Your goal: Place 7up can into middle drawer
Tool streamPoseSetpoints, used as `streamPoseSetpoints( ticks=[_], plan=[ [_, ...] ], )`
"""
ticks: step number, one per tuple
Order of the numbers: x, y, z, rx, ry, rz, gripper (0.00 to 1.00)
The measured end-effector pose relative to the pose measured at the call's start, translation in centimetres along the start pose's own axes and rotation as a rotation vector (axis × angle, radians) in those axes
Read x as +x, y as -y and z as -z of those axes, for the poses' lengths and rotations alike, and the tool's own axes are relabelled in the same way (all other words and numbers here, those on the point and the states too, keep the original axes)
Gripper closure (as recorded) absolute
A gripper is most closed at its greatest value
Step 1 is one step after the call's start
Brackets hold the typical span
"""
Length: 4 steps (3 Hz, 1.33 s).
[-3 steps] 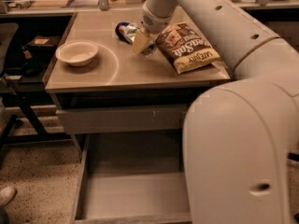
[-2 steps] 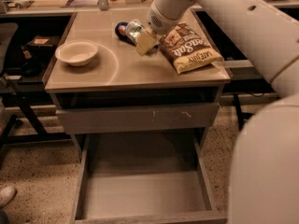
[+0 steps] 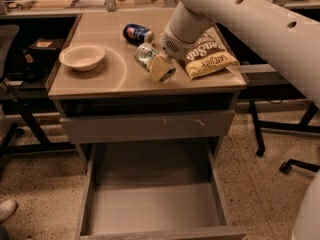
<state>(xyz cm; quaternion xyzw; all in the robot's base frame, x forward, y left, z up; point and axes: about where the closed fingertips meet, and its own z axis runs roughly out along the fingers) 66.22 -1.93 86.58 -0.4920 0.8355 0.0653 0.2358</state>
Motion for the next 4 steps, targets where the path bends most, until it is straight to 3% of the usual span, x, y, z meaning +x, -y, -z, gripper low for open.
streamPoseSetpoints(
  ticks=[1, 2, 4],
  plan=[
    [1.6, -2.7, 2.6, -0.004, 0.01, -0.027, 1.0],
    [6.7, -7.9, 2.7, -0.046, -0.061, -0.073, 1.0],
    [7.4, -8.9, 2.7, -0.06, -0.072, -0.076, 1.0]
  ],
)
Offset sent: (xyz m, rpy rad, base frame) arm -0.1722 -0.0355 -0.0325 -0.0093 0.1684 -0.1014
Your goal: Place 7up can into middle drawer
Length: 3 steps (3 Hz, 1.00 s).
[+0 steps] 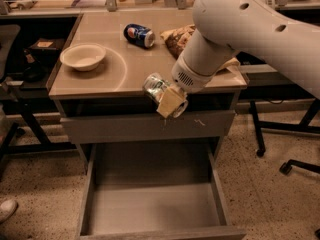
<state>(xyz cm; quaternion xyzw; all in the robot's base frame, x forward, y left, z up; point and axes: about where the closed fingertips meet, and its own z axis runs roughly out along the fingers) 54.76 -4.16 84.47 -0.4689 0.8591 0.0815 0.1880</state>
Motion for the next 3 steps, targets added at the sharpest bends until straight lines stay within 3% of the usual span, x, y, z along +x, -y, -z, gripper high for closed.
streamPoseSetpoints(
  ticks=[1, 2, 3],
  plan=[
    [2.1, -3.5, -1.7, -0.073, -0.023, -0.025, 1.0],
    [5.1, -8.4, -4.3, -0.188, -0.071, -0.049, 1.0],
    [5.1, -8.4, -4.3, -0.188, -0.071, -0.049, 1.0]
  ],
)
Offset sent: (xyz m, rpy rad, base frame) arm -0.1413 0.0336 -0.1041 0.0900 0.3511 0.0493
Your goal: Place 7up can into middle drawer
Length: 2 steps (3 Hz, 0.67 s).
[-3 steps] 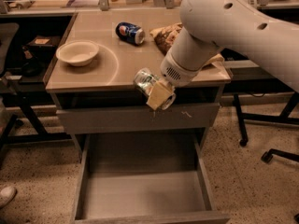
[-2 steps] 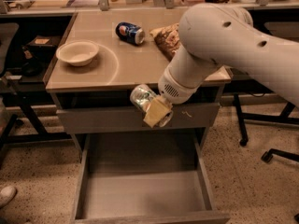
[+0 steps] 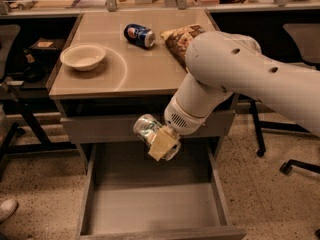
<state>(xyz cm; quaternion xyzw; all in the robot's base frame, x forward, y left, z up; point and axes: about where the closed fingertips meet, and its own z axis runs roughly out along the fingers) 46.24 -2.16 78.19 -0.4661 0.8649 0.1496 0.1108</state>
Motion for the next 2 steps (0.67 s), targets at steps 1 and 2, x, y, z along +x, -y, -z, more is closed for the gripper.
streamPoseSetpoints(
  ticks=[1, 2],
  plan=[
    [1.1, -1.2, -3.3, -0.041, -0.01, -0.031, 1.0],
    [2.3, -1.9, -8.0, -0.079, -0.03, -0.079, 1.0]
  ],
)
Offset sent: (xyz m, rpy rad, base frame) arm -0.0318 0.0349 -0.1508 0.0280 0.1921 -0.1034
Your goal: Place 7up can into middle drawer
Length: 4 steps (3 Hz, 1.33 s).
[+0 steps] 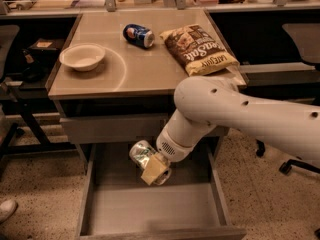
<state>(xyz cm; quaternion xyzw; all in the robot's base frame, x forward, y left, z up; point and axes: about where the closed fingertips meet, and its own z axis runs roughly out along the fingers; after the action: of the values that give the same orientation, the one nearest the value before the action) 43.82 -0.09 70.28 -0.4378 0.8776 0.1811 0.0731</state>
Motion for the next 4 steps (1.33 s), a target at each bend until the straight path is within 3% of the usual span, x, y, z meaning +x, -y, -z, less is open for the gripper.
streamPoseSetpoints(
  ticks=[1, 2, 3, 4],
  plan=[
    [0.3, 0.6, -4.6, -0.033, -0.025, -0.031, 1.0],
    [0.3, 0.6, -4.6, -0.033, -0.025, -0.031, 1.0],
    [0.8, 0.0, -7.9, -0.088, -0.032, -0.059, 1.0],
    [0.8, 0.7, -15.6, -0.116, -0.027, -0.128, 1.0]
  ],
)
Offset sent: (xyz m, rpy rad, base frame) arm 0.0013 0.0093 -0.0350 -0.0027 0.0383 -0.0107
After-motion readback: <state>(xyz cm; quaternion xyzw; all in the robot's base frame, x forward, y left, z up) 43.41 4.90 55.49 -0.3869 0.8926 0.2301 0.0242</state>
